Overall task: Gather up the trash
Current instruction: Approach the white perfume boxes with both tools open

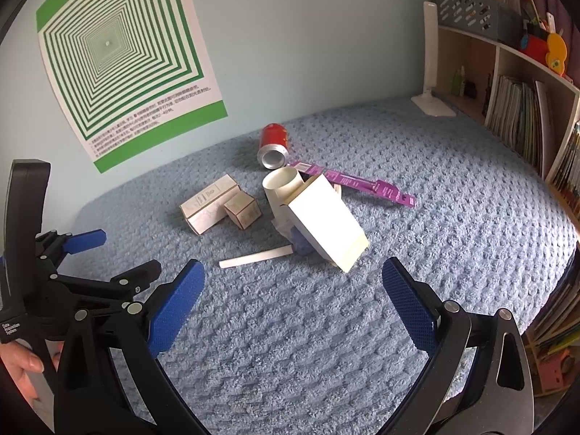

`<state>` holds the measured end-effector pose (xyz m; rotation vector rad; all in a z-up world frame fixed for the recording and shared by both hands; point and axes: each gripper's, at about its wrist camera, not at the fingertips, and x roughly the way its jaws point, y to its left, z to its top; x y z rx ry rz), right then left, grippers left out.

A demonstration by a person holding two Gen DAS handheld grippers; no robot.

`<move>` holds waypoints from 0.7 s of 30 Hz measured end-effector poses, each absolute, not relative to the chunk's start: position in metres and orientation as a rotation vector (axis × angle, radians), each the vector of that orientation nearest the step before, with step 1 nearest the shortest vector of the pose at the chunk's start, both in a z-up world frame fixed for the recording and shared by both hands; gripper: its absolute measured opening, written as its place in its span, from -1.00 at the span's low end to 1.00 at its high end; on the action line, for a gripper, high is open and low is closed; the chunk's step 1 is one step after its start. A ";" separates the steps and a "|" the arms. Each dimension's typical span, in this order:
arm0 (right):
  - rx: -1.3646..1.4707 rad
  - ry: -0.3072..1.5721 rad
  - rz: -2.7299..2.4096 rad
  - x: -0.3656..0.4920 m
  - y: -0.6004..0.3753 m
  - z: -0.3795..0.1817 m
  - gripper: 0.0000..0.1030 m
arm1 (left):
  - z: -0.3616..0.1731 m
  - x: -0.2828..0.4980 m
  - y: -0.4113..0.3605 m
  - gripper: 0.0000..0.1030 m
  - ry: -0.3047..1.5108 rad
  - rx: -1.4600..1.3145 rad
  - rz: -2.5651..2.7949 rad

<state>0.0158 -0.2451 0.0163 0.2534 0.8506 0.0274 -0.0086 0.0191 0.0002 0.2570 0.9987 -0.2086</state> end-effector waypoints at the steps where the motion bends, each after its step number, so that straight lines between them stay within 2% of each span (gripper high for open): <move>1: 0.253 0.851 0.030 0.016 -0.245 0.016 0.89 | 0.000 -0.009 0.020 0.87 0.998 0.256 -0.208; 21: 0.247 0.858 0.042 0.017 -0.243 0.014 0.89 | -0.003 -0.009 0.026 0.87 1.009 0.249 -0.192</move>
